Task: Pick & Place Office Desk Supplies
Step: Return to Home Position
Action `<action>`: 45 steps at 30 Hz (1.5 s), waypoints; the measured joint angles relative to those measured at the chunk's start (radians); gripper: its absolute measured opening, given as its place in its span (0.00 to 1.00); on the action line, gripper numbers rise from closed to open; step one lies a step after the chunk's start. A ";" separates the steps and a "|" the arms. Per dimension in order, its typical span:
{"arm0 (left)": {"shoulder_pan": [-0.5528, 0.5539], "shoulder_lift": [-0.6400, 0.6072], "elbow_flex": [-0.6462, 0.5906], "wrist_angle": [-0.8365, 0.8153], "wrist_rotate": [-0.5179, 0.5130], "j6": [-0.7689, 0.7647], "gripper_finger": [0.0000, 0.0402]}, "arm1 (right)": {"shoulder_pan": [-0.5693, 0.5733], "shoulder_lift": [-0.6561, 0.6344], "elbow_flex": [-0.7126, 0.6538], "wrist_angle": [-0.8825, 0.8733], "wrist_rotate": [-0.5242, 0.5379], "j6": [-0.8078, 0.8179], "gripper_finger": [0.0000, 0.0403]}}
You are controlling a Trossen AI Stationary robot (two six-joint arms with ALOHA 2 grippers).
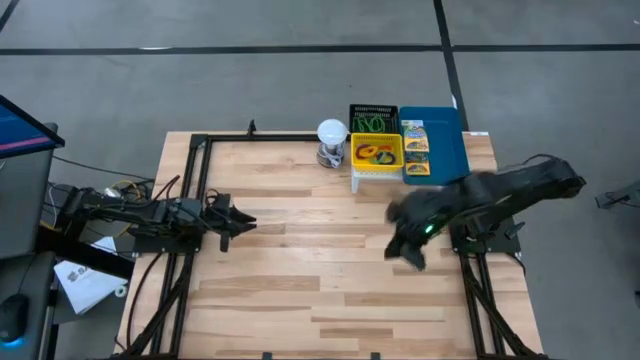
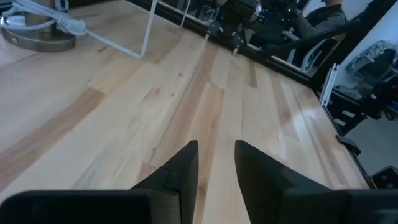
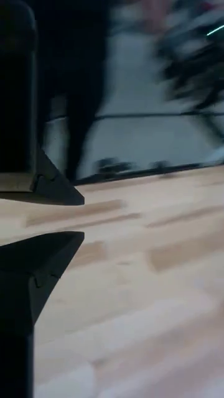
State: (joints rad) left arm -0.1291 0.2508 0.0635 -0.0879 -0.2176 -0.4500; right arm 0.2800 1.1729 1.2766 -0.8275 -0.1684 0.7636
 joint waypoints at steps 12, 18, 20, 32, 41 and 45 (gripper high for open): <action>0.000 0.028 0.000 0.002 0.001 0.000 0.25 | -0.103 0.407 -0.001 0.499 0.059 -0.583 0.19; 0.000 0.042 0.001 0.010 0.005 0.000 0.25 | -0.160 0.235 -0.161 0.768 0.146 -0.707 0.19; 0.000 0.051 0.002 0.025 0.004 0.000 0.25 | -0.183 0.163 -0.275 0.863 0.143 -0.695 0.19; 0.000 0.073 0.002 0.031 0.003 0.000 0.25 | -0.235 -0.345 -0.784 1.074 0.143 -0.700 0.19; 0.000 0.073 0.002 0.029 0.000 0.000 0.25 | -0.237 -0.634 -0.994 1.070 0.146 -0.751 0.19; 0.000 0.073 0.002 0.029 0.001 0.000 0.25 | -0.237 -0.721 -1.065 1.067 0.144 -0.772 0.19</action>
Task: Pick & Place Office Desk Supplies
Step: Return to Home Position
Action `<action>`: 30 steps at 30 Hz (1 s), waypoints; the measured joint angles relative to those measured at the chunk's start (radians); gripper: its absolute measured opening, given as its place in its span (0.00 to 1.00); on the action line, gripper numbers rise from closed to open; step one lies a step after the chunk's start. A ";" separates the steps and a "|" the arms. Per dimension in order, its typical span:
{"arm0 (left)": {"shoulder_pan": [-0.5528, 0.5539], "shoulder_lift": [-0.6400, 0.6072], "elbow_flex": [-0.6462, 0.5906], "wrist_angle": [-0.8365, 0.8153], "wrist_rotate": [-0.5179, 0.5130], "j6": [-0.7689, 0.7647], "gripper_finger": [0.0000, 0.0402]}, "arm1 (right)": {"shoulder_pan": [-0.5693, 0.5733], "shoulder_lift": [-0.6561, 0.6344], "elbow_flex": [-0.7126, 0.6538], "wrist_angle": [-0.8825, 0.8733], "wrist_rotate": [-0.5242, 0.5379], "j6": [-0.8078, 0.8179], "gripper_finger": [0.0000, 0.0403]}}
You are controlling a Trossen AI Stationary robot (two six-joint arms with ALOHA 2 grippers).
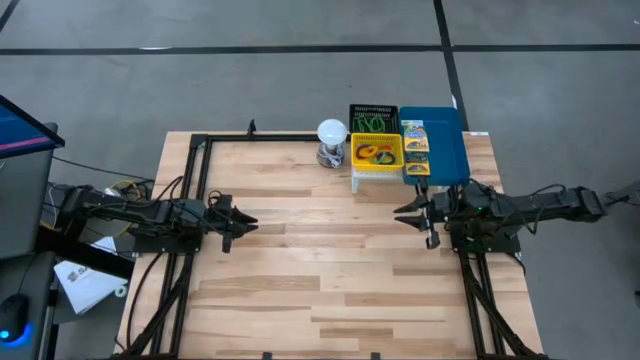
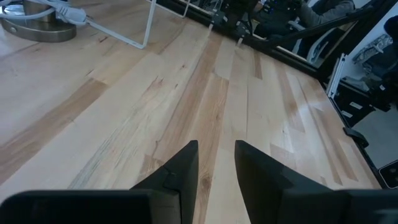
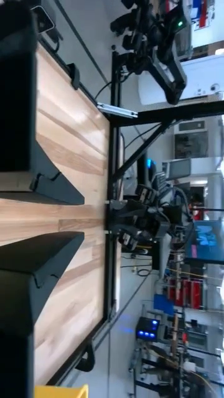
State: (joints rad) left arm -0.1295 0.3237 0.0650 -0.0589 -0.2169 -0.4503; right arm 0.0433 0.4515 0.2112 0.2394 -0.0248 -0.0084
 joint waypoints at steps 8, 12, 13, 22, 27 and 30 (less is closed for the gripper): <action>0.000 0.000 0.000 0.000 0.000 0.000 0.25 | 0.000 -0.182 -0.109 0.000 0.000 -0.003 0.19; 0.000 0.000 0.000 0.000 0.000 0.000 0.25 | 0.000 -0.265 -0.137 -0.051 0.000 -0.008 0.19; 0.000 0.000 0.000 0.000 0.000 0.000 0.25 | 0.000 -0.282 -0.136 -0.073 0.003 -0.015 0.19; 0.000 0.000 0.000 0.000 0.002 0.000 0.25 | 0.000 -0.435 -0.136 -0.276 0.026 -0.052 0.19; 0.000 0.000 0.000 0.000 0.003 0.000 0.25 | 0.000 -0.449 -0.136 -0.359 0.026 -0.052 0.19; 0.000 0.000 0.000 0.000 0.003 0.000 0.25 | 0.000 -0.449 -0.136 -0.363 0.040 -0.054 0.19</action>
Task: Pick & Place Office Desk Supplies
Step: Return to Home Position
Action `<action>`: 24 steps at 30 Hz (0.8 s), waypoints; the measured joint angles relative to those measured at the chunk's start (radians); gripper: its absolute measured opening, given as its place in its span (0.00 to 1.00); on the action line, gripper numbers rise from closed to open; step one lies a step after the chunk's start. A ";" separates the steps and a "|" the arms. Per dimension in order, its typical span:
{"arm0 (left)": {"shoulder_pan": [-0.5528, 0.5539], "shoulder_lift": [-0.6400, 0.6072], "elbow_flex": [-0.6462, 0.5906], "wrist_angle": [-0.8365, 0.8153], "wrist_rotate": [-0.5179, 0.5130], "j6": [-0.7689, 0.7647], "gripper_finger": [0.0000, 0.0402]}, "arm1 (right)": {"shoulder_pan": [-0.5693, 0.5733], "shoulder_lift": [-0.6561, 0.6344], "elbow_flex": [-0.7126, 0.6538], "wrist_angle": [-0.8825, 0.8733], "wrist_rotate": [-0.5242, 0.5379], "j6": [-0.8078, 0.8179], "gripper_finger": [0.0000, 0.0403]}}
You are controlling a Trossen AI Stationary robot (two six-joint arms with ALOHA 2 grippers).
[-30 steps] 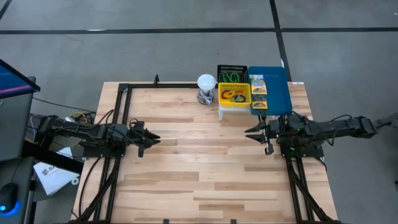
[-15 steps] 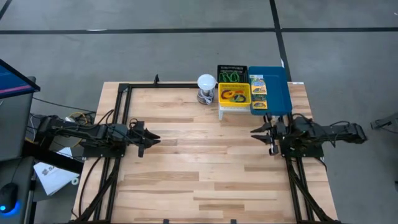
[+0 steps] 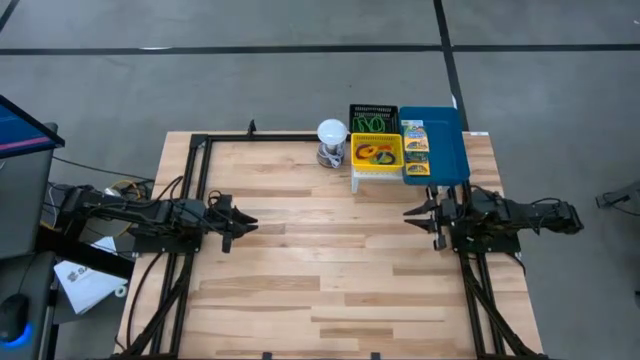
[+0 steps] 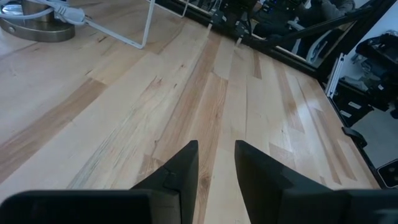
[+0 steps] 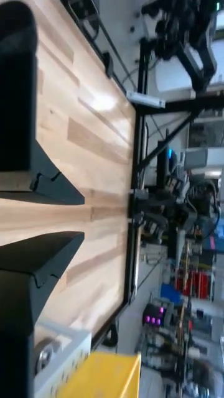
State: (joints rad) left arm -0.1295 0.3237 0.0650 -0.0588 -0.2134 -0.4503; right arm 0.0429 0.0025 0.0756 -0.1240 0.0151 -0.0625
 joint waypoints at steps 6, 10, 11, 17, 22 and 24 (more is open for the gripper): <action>0.000 0.000 0.000 0.000 0.000 0.000 0.25 | 0.000 0.008 0.000 -0.055 0.063 0.057 0.19; 0.000 0.000 0.000 0.000 -0.001 0.000 0.25 | 0.000 0.011 0.002 -0.066 0.062 0.089 0.19; 0.000 0.000 0.000 0.000 -0.001 0.000 0.25 | 0.000 0.010 0.002 -0.066 0.062 0.089 0.19; 0.000 0.000 0.000 0.000 -0.004 0.000 0.25 | 0.000 0.011 0.002 -0.067 0.062 0.089 0.19; 0.000 0.000 0.000 0.000 -0.004 0.000 0.25 | 0.000 0.011 0.002 -0.068 0.062 0.089 0.19; 0.000 0.000 0.000 0.000 -0.004 0.000 0.25 | 0.000 0.011 0.002 -0.068 0.062 0.089 0.19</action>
